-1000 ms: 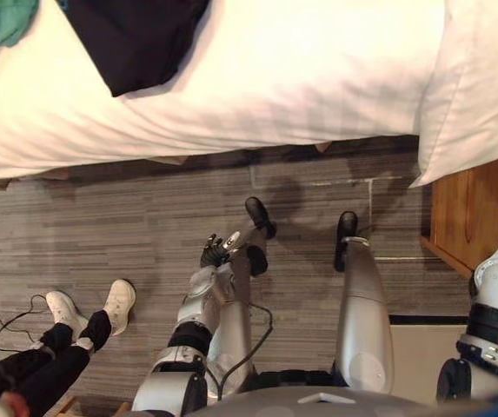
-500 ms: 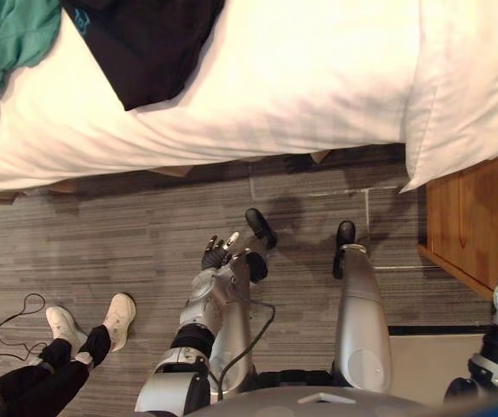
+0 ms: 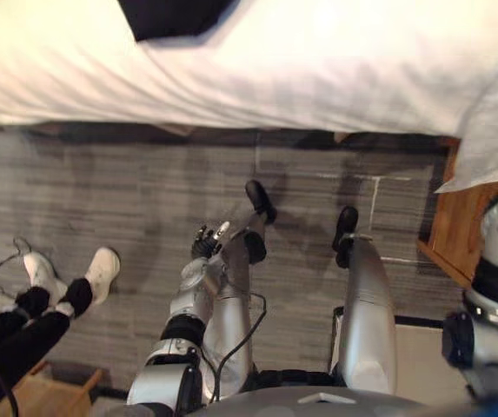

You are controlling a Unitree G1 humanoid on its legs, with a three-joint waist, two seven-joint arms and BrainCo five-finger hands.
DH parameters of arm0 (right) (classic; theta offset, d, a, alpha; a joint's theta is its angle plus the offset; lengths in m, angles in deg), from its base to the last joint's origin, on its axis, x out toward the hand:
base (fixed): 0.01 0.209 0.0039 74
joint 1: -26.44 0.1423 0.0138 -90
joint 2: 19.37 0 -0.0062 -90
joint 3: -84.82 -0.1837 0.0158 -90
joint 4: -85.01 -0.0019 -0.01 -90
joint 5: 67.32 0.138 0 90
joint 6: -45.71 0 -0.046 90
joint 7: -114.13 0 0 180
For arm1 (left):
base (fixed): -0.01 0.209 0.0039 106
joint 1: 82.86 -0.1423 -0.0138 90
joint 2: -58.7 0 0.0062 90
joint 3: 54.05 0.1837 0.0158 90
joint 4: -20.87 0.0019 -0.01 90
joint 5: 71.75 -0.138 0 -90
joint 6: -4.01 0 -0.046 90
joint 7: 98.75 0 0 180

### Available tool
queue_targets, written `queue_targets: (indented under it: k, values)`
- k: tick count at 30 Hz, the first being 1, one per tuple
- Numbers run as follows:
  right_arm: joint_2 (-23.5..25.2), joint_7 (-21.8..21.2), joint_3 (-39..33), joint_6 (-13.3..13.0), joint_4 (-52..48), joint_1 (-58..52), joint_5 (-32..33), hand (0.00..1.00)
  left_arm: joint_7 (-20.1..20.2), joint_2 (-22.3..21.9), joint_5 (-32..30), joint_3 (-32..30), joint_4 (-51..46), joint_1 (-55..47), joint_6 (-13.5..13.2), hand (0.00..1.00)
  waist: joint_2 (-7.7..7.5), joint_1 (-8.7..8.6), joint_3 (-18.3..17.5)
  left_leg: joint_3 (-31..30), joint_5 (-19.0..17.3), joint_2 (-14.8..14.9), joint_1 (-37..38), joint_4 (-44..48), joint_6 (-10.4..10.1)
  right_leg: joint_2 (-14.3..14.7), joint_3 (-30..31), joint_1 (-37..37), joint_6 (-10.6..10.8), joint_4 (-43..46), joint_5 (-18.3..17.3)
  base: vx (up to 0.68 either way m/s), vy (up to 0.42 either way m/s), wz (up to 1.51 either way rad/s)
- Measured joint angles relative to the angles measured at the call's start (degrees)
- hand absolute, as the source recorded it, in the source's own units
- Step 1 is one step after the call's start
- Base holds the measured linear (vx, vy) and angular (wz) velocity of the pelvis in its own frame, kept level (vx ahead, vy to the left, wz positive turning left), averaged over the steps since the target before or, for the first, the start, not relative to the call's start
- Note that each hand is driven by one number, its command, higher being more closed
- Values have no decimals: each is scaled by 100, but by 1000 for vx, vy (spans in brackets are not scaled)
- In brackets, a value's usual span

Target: Tidy the bed and pick cloth on bed and put in laundry

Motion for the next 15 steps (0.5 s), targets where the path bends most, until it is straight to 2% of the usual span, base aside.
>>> queue_targets:
  k: [3, 7, 9, 11, 15]
  values:
    - [-19, -46, 6, -117, 143, 517, 249, 100, -8, -48, 20, -230, -153, 142, -22, 0, -22, 16, 14, -85, 17, -3, -405, 93, -38, -53, -29, -419, -47, 304, -88, -85, -74, 23]
    - [53, -413, 14, -298, 432, 724, 694, 100, -23, -99, 40, -432, -145, 290, -39, 0, -24, -4, 16, 98, 9, 131, -557, 139, -25, -52, -22, -654, -45, 456, -130, -67, -74, 7]
    - [75, -657, 9, -394, 583, 742, 1029, 100, -16, -138, 42, -431, -149, 330, -68, 0, -26, -29, 15, 165, 14, 173, -551, 161, -31, -53, -10, -674, -37, 505, -137, -38, -74, 0]
    - [277, -1129, -32, -591, 740, 738, 1582, 100, -19, -230, 43, -450, -150, 398, -173, 0, -45, -61, 14, 284, 29, 218, -532, 179, -28, -49, 58, -727, -42, 543, -129, -32, -60, -5]
    - [683, -1781, -142, -612, 818, 516, 2158, 100, -34, -271, 46, -495, -135, 399, -180, 0, -87, -105, 10, 398, 94, 220, -394, 170, -21, -51, 146, -666, -57, 542, -80, -24, -44, -7]
